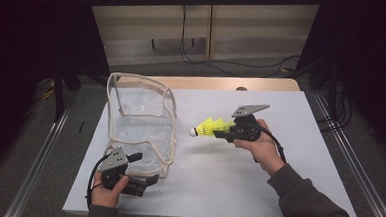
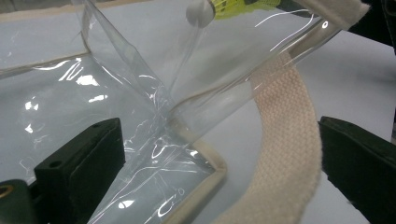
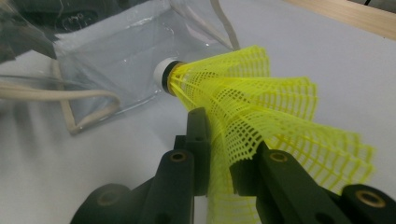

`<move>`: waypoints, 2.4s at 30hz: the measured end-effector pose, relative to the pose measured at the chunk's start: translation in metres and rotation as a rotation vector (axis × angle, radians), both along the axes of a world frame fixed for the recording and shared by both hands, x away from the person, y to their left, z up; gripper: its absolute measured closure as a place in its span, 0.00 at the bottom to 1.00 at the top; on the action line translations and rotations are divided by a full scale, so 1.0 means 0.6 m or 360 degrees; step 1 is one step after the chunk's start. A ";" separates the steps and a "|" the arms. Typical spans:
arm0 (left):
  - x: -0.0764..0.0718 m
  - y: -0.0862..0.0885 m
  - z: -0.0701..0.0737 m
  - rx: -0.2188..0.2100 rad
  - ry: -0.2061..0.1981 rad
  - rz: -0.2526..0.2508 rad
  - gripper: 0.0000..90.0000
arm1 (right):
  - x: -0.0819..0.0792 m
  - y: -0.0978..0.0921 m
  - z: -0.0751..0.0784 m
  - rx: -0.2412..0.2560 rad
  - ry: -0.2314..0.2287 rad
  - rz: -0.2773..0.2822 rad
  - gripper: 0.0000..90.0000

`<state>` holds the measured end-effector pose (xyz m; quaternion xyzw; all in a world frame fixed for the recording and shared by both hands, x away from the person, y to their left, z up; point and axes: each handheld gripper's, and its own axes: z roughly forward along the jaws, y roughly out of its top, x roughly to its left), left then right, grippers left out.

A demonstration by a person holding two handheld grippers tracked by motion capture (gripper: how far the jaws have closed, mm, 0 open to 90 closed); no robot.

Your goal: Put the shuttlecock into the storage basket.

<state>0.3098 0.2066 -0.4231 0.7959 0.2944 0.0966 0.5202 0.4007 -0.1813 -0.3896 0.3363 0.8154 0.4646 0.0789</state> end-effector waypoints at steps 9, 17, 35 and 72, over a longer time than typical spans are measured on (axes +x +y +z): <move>0.000 0.001 0.000 0.0002 0.0000 0.0000 0.02 | 0.001 -0.007 0.022 -0.0013 -0.0001 0.0018 0.89; 0.000 0.001 0.000 0.0003 -0.0001 -0.0002 0.02 | 0.001 -0.006 0.047 -0.0024 -0.0011 0.0046 0.89; 0.000 0.001 -0.001 -0.0009 0.0000 0.0001 0.02 | 0.000 -0.004 0.098 -0.0019 -0.0023 0.0100 0.89; 0.001 0.001 -0.001 -0.0016 0.0004 -0.0002 0.02 | 0.026 0.055 0.224 -0.0019 -0.0127 0.0168 0.89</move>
